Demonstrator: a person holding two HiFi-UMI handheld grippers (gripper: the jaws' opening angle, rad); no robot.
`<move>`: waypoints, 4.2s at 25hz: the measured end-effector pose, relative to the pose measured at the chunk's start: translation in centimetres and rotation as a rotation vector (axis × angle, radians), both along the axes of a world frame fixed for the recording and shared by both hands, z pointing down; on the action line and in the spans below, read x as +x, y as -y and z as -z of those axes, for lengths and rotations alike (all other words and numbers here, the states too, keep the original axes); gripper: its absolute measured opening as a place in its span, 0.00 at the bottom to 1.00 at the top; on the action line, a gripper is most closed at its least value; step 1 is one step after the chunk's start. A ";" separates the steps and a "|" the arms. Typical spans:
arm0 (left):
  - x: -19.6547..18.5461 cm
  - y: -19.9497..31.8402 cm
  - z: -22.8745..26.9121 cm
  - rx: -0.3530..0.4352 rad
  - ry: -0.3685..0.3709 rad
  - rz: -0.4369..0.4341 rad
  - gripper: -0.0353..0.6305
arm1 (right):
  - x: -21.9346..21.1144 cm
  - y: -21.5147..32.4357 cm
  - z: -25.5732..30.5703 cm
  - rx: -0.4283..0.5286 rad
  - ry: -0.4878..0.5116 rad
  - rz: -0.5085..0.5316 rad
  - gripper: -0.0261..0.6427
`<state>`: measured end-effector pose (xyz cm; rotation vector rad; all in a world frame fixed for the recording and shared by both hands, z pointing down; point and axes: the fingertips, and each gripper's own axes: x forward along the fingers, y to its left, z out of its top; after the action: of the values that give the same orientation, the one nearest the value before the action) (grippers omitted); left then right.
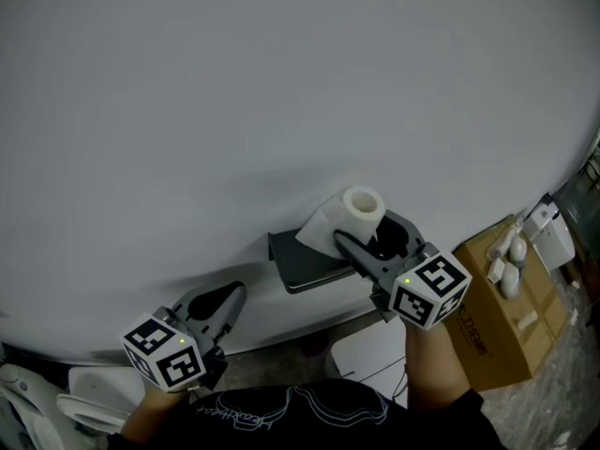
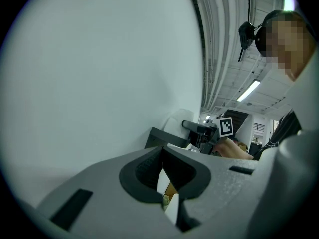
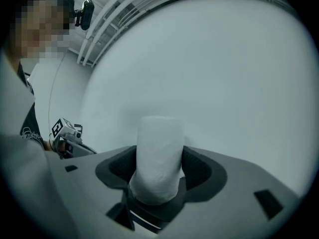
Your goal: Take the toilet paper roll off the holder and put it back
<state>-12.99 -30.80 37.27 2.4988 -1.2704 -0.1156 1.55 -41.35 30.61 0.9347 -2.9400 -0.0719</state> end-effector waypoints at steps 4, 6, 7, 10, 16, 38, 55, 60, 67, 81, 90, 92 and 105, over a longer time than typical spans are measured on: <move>-0.3 -0.3 0.4 -0.008 0.001 -0.007 0.06 | 0.0 0.2 0.2 0.001 -0.010 -0.013 0.46; -0.5 -0.9 1.2 -0.003 0.008 -0.017 0.06 | 0.0 0.0 0.1 0.002 -0.024 -0.025 0.46; -0.5 -1.1 1.6 0.002 0.011 -0.020 0.06 | 0.0 0.0 0.1 0.004 -0.031 -0.030 0.46; -0.9 -1.3 2.8 0.017 0.016 -0.028 0.06 | 0.0 -0.1 0.3 0.013 -0.037 -0.043 0.46; -1.8 -2.2 3.6 0.007 0.018 -0.022 0.06 | -0.3 -1.2 1.8 0.030 -0.033 -0.052 0.46; 1.3 -7.8 7.0 0.068 0.003 -0.123 0.06 | 4.5 -12.4 7.3 0.105 0.063 -0.141 0.46; 1.7 -9.5 5.0 0.053 -0.004 -0.143 0.06 | 5.3 -16.9 0.5 -0.014 0.036 -0.187 0.46; 1.9 -9.4 4.5 0.037 -0.015 -0.152 0.06 | 4.9 -17.0 -1.6 -0.055 0.041 -0.186 0.46; 2.5 -9.6 3.4 0.013 -0.016 -0.167 0.06 | 4.8 -17.5 -4.9 -0.117 0.037 -0.188 0.46; 3.4 -8.6 2.3 -0.021 -0.015 -0.183 0.06 | 5.4 -17.3 -7.6 -0.186 0.036 -0.205 0.46; 3.1 -7.8 2.3 -0.019 -0.020 -0.179 0.06 | 5.9 -16.8 -6.4 -0.164 0.046 -0.210 0.46; 3.1 -7.5 2.5 -0.012 -0.022 -0.179 0.06 | 6.0 -16.5 -5.7 -0.148 0.048 -0.211 0.46; 3.4 -6.2 3.5 0.015 -0.017 -0.167 0.06 | 5.8 -13.8 -0.8 -0.032 0.039 -0.181 0.46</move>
<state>-9.57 -24.63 33.78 2.5982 -1.0519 -0.1064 7.34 -27.56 31.40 1.2050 -2.8667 0.0012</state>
